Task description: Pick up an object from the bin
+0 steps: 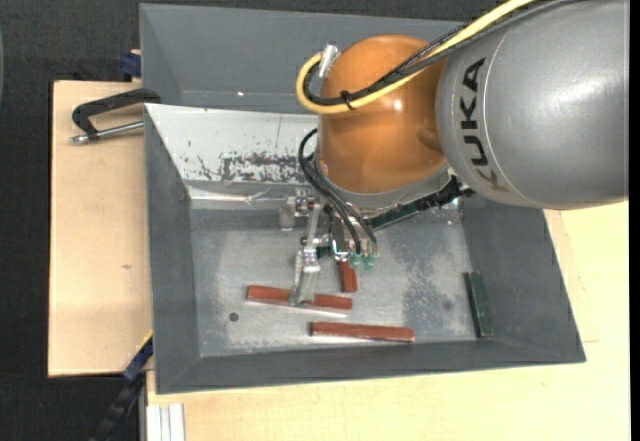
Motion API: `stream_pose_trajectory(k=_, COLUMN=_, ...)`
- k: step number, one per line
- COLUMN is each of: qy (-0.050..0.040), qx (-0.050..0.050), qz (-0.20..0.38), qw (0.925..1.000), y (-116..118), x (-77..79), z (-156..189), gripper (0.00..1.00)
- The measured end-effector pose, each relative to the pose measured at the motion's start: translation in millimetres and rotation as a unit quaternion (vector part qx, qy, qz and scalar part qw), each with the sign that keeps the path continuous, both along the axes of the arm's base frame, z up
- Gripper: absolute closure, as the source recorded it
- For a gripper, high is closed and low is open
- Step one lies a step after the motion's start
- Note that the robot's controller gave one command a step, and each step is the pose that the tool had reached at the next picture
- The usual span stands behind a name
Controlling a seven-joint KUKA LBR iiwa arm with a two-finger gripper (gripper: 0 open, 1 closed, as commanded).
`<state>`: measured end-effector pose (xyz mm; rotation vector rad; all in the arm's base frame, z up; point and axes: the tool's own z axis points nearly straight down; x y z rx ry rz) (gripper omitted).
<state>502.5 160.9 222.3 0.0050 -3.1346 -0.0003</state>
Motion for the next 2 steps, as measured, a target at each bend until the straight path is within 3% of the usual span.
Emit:
stream_pose_trajectory(k=1, qy=-0.0044, qx=0.001, qz=-0.001, qw=1.0000, y=-1, x=1.9, z=4, gripper=0.00)
stream_pose_trajectory(k=2, qy=-0.0058, qx=0.001, qz=0.010, qw=0.9999, y=-21, x=-1.7, z=-81, gripper=0.00)
